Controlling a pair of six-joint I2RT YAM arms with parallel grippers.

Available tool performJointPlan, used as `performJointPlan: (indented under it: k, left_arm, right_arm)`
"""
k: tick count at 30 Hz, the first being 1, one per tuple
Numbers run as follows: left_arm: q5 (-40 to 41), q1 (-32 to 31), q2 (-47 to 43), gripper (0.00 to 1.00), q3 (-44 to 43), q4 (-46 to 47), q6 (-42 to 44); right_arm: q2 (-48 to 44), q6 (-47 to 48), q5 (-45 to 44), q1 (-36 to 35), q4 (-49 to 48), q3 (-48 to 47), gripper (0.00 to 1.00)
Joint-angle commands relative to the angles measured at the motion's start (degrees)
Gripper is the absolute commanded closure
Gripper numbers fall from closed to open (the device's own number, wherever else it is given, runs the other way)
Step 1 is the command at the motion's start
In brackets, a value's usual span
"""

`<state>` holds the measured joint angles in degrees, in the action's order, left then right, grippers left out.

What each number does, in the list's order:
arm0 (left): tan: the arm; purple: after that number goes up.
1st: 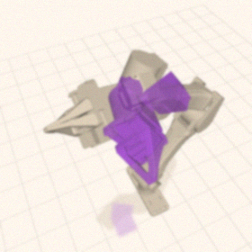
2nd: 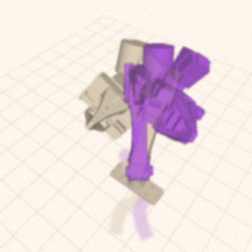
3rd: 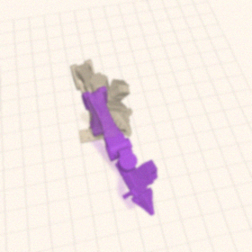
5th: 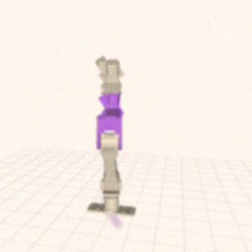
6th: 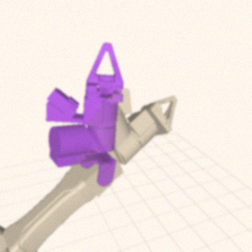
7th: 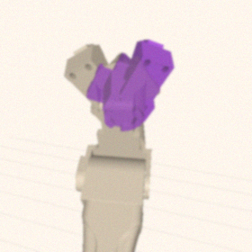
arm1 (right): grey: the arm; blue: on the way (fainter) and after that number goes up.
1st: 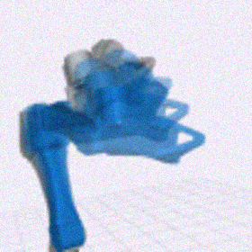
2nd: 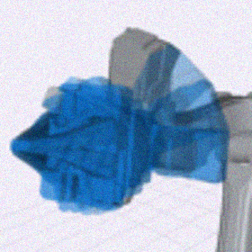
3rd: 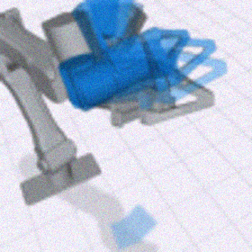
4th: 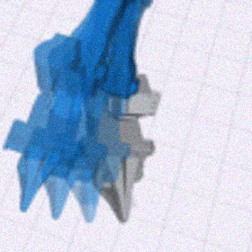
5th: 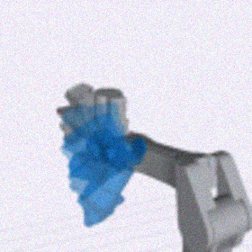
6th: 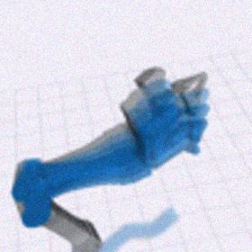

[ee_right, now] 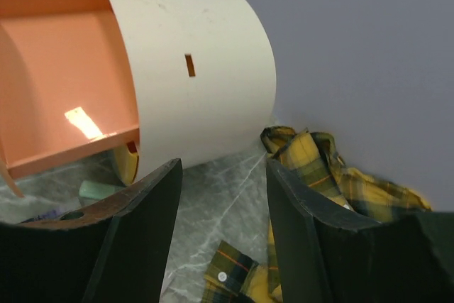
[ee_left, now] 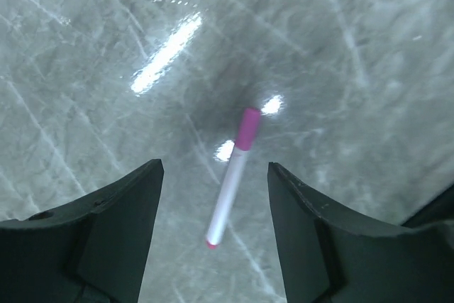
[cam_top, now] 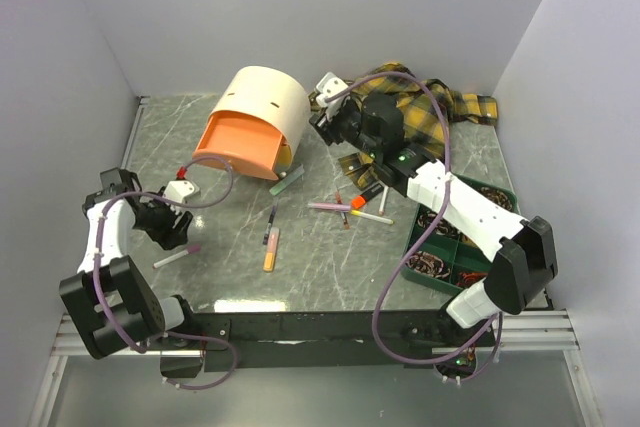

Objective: Sort the stationery into containers
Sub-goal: Pick up the pen from the center of the board.

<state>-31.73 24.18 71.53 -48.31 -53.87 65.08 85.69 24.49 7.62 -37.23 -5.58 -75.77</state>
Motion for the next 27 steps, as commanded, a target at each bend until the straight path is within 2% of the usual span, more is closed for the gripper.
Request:
performJointPlan:
  k: [1,6,16,19,20,21,24,25,26,27]
  left_arm:
    - [2.7,0.0,0.3,0.35,2.6,2.8,5.9]
    - [3.0,0.0,0.7,0.37,4.9,3.7,9.3]
    - [6.1,0.0,6.7,0.39,8.9,8.0,10.8]
    - [7.1,-0.1,9.3,0.43,8.7,8.6,10.6]
    - [7.4,-0.1,9.9,0.46,8.6,8.3,10.9]
    - [7.7,0.0,10.7,0.56,8.6,7.8,11.3]
    - [9.6,0.0,13.1,0.76,8.9,7.2,11.9]
    - [9.8,0.1,13.2,0.92,9.1,6.9,11.9]
    - [9.5,0.0,12.9,0.99,9.0,6.5,11.7]
    - [9.2,0.0,12.4,0.99,8.7,4.9,11.1]
  right_arm:
    - [-3.2,-1.1,-1.3,0.6,-6.1,2.5,0.41]
    - [-4.0,0.6,-1.1,0.5,-6.7,4.1,0.41]
    - [-5.3,2.1,-1.5,1.6,-6.5,5.2,0.40]
    - [-5.6,2.3,-1.3,2.0,-6.5,5.7,0.39]
    - [-5.6,2.7,-1.2,2.0,-6.4,5.9,0.39]
    - [-5.8,2.7,-0.9,2.1,-6.3,6.0,0.40]
    - [-6.3,3.6,-0.8,2.2,-6.4,6.6,0.39]
    - [-6.4,4.0,-0.8,2.3,-6.7,7.1,0.39]
    - [-6.5,4.2,-0.8,2.3,-6.7,7.1,0.39]
    - [-6.5,4.2,-0.8,2.4,-6.6,7.0,0.39]
